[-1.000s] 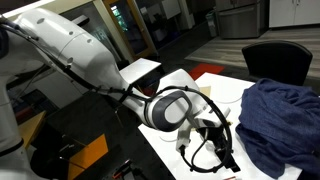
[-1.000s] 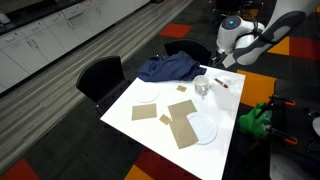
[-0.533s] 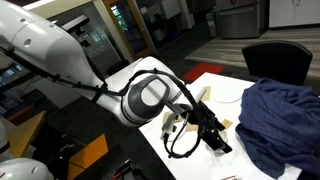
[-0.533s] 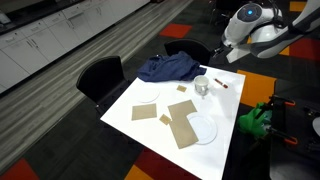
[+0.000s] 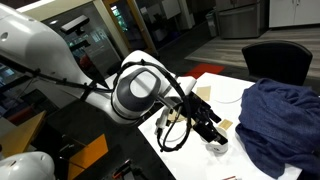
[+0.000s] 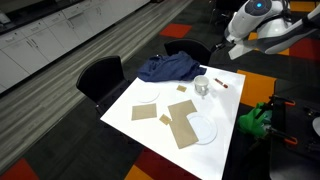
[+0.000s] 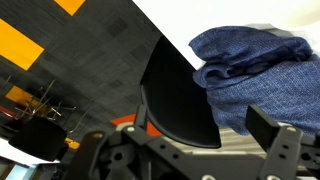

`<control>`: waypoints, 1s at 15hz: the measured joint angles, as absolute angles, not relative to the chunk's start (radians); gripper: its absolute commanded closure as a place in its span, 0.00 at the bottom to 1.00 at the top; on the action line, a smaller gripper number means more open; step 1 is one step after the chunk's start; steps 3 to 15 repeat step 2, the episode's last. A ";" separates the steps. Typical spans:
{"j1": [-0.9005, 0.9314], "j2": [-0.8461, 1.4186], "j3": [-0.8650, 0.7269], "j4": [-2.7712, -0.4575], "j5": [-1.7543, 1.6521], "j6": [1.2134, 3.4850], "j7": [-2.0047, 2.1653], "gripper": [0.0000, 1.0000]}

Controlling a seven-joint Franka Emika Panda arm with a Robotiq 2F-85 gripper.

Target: Remove the red marker from the mug and place it on the table

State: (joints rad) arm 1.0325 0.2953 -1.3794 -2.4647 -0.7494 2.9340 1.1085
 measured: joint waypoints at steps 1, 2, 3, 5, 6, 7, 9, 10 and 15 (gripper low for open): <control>1.033 0.295 -1.380 -2.466 -0.750 2.934 1.108 0.00; 1.033 0.295 -1.380 -2.467 -0.750 2.934 1.108 0.00; 1.033 0.295 -1.380 -2.467 -0.750 2.934 1.108 0.00; 1.033 0.295 -1.380 -2.467 -0.750 2.934 1.108 0.00; 1.033 0.295 -1.380 -2.467 -0.750 2.934 1.108 0.00; 1.033 0.295 -1.380 -2.467 -0.750 2.934 1.108 0.00; 1.033 0.295 -1.380 -2.467 -0.750 2.934 1.108 0.00; 1.033 0.295 -1.380 -2.467 -0.750 2.934 1.108 0.00; 1.033 0.295 -1.380 -2.467 -0.750 2.934 1.108 0.00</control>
